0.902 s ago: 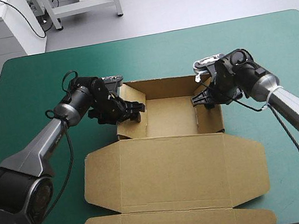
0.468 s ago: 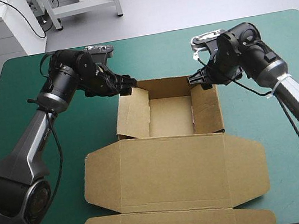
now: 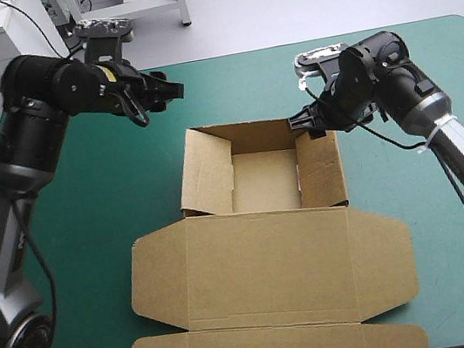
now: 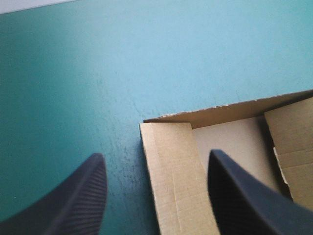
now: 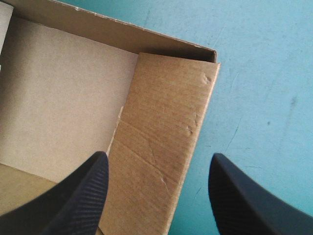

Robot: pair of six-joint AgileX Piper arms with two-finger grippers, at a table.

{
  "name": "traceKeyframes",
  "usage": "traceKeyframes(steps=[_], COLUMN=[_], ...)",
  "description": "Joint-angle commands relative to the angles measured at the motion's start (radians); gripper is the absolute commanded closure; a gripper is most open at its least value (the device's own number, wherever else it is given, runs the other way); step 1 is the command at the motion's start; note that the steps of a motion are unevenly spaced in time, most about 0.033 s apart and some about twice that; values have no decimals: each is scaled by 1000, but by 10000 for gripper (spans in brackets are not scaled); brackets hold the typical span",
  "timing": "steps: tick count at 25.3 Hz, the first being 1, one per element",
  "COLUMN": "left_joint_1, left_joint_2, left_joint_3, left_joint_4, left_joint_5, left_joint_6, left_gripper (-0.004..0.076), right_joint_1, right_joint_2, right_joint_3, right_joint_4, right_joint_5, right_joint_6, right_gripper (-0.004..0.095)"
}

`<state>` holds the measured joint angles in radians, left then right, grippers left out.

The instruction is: Fold the box

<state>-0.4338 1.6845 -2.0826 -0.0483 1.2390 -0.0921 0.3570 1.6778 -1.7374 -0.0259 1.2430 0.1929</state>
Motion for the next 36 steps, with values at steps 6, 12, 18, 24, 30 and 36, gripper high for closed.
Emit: traceKeyframes(steps=[6, 12, 18, 24, 30, 36], left_joint_1=[-5, -5, -5, -5, -5, -5], left_joint_2=[-230, -367, -501, -642, -806, -989], left_joint_3=[40, 253, 592, 959, 1284, 1507], left_joint_4=[-36, -10, -7, -12, -75, -90], left_joint_5=[48, 48, 24, -80, -228, -303], left_joint_6=[21, 21, 44, 44, 44, 44], left_gripper=[732, 732, 732, 732, 732, 732], right_joint_1=[0, 0, 0, 0, 0, -2], right_joint_2=[-48, -35, 8, 49, 61, 113], right_joint_3=[-27, -18, -18, -18, -18, 52], right_joint_4=[-15, -22, -24, -39, -67, -90], right_joint_5=[9, 9, 9, 9, 9, 9], right_joint_6=[7, 22, 61, 67, 84, 98], right_gripper=[355, 355, 355, 355, 355, 355])
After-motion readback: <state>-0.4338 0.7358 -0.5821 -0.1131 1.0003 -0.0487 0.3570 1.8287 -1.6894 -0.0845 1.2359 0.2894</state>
